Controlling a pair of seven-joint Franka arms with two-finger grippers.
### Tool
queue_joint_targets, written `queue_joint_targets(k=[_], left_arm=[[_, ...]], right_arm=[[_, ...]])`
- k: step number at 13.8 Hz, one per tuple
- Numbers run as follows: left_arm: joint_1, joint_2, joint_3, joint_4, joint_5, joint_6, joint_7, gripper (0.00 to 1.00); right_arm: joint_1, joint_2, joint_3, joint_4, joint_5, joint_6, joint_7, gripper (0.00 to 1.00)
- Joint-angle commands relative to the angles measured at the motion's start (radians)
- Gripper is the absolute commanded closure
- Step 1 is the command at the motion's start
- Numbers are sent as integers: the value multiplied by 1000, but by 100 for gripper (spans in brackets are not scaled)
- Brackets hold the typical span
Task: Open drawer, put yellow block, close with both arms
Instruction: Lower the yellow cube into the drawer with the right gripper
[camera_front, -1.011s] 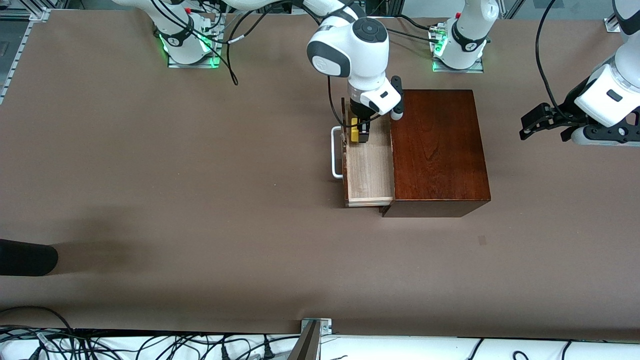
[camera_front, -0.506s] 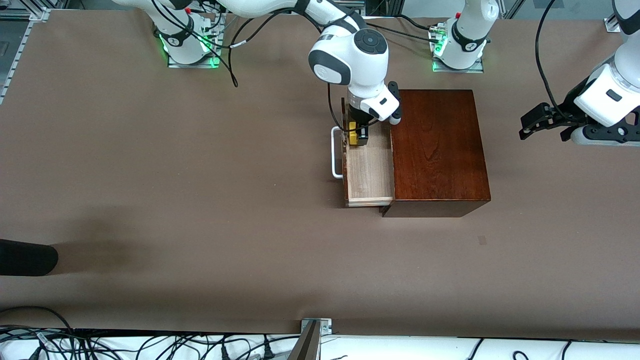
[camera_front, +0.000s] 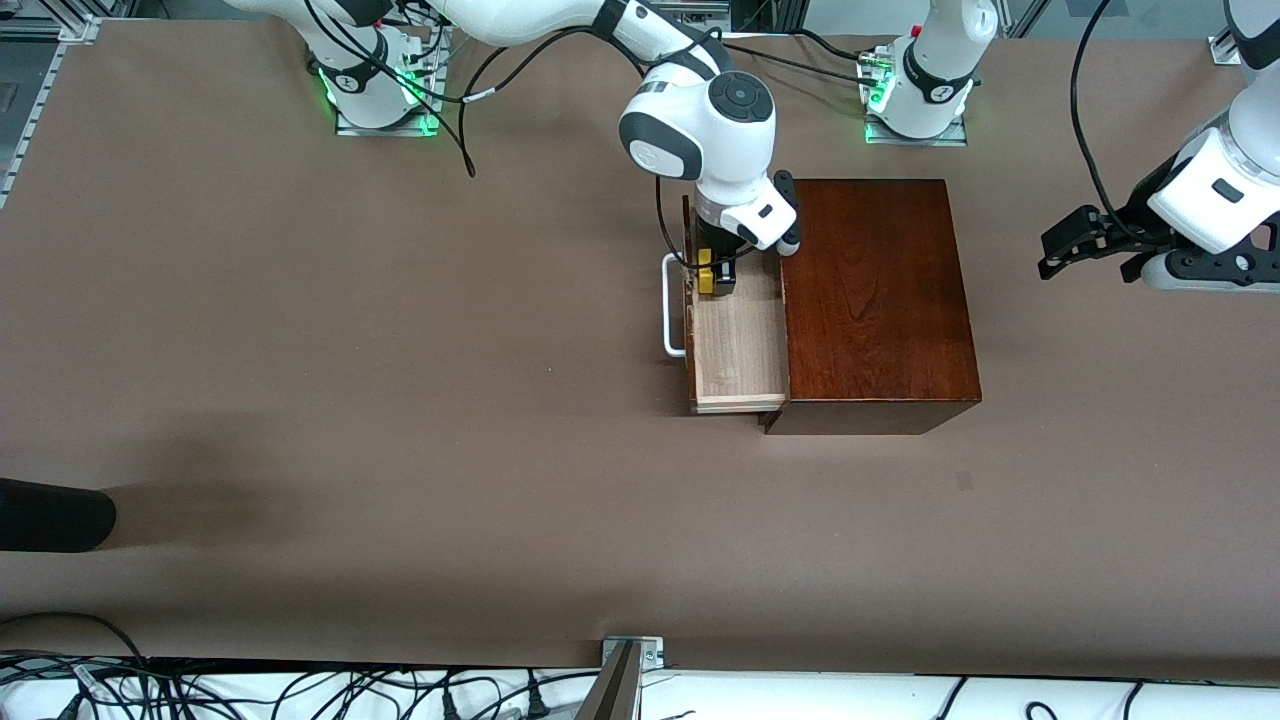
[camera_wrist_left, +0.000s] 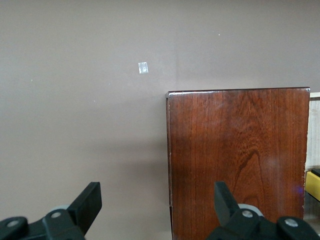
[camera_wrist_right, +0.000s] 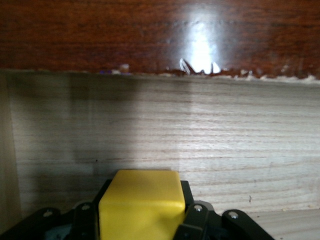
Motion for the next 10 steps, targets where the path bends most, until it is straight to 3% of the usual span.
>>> queue_joint_targets(k=[1,2,7,10], left_arm=[[6,8,-10,31,19,-26,2,0],[6,9,-10,31,19,-26,3,0],[6,8,-10,31,19,-28,3,0],[6,8,-10,32,19,-28,3,0]], right_arm=[[-5,0,-10,2,-15,-7,-24,62],[-8,0,-10,2,-12,-6,-15,3],[-17,-29,-1,22,1,-18,-6,0],[-16,-102,-8,44,63,-20,2,0]])
